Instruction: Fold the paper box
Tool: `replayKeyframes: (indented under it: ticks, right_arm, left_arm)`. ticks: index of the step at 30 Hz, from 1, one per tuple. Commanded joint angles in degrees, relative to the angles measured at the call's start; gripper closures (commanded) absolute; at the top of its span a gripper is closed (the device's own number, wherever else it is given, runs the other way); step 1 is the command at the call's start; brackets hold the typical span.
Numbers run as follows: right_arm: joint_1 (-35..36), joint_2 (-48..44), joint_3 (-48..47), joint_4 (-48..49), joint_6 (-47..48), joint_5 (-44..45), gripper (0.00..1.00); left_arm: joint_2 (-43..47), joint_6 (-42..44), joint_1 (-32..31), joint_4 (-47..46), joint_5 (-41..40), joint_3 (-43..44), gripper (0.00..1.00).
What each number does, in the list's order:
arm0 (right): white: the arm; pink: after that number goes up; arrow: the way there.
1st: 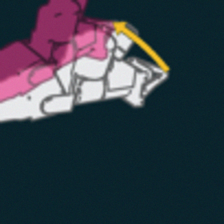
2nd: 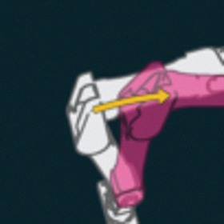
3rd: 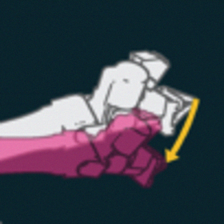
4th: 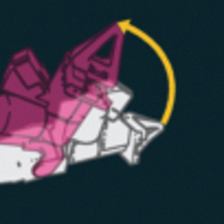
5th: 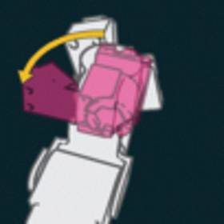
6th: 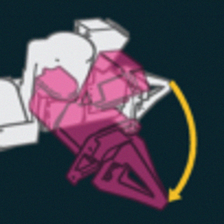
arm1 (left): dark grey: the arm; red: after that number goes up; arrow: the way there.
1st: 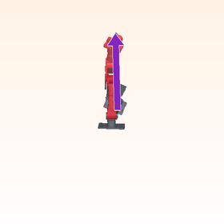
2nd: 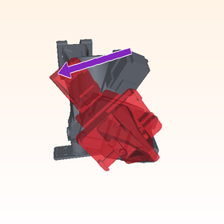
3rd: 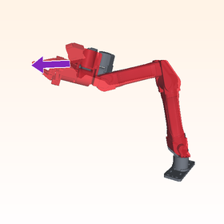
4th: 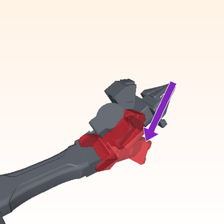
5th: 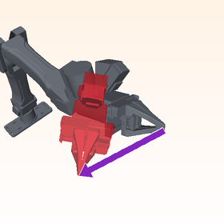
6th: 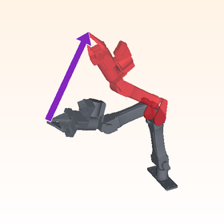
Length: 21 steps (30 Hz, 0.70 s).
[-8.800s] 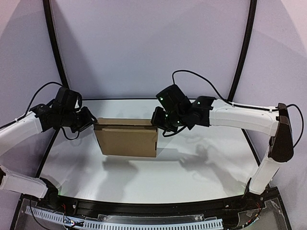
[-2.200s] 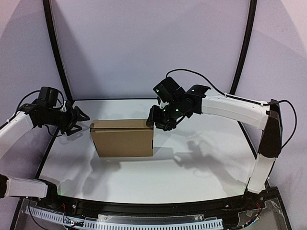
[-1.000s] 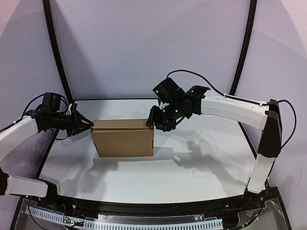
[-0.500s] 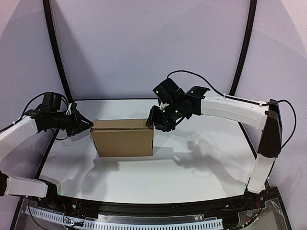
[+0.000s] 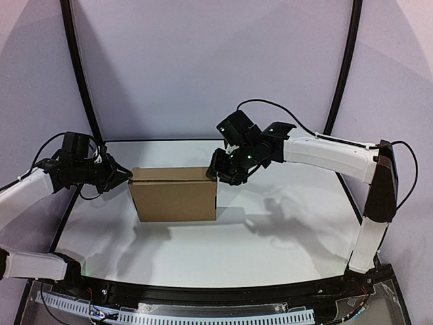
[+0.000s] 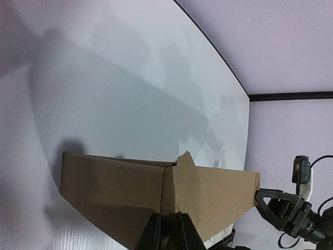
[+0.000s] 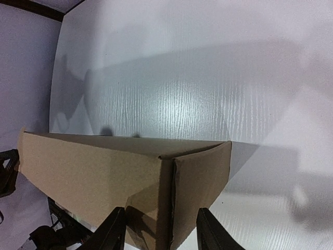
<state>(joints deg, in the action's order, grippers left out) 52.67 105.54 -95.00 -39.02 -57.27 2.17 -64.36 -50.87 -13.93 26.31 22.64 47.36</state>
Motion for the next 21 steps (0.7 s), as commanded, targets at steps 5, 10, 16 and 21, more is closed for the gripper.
replayKeyframes:
  ticks: [5,10,16,21]
  right_arm:
    - [-1.1,1.1,3.1,-5.1,2.9,0.1,0.52]
    - [-1.5,1.2,0.0,-5.0,6.1,-1.1,0.52]
    - [-1.6,0.5,-6.1,-4.0,13.1,-0.7,0.47]
    - [-2.6,-1.6,-10.1,-2.8,18.5,0.6,0.23]
  left_arm:
    - [-3.2,-4.3,-1.6,27.7,-13.9,-14.0,0.88]
    - [-0.7,-0.4,-1.6,30.0,-16.1,-3.9,0.75]
    - [-1.5,6.3,-1.6,26.2,-11.9,11.3,0.42]
    - [-5.0,12.0,-1.6,30.5,-15.4,27.0,0.03]
